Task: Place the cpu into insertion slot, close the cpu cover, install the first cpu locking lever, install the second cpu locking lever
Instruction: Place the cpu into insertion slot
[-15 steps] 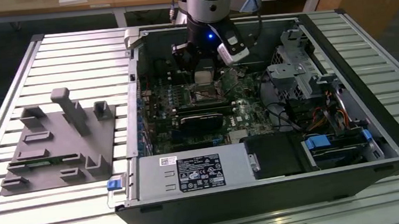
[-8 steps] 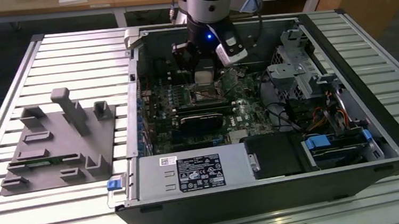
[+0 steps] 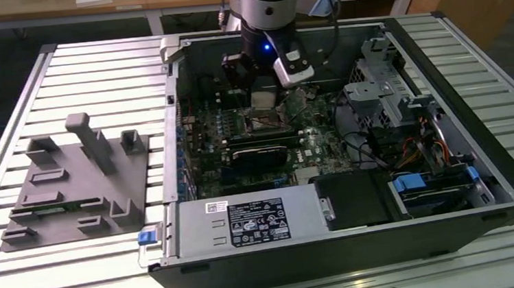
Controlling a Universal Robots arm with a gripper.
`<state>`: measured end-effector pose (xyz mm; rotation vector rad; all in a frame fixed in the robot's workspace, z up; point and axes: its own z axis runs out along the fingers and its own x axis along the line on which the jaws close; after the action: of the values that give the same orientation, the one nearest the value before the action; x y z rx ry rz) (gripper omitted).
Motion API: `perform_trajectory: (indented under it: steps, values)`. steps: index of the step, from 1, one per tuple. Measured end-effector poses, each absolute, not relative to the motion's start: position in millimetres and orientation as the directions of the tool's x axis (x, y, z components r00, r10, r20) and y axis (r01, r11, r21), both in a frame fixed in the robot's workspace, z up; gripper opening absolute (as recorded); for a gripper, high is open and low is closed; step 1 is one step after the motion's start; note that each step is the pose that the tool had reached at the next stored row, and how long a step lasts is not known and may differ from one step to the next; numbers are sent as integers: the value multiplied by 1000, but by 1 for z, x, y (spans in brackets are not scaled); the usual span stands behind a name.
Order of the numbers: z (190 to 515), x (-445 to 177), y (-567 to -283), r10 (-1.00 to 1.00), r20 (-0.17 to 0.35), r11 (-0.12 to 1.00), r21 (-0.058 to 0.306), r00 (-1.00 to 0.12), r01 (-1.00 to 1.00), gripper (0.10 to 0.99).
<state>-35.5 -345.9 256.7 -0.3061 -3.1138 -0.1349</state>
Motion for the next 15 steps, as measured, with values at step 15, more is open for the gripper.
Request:
perform_trajectory:
  steps: [15]
  values:
    - [256,-35,-346,379,18,921,84,-925,379,537]
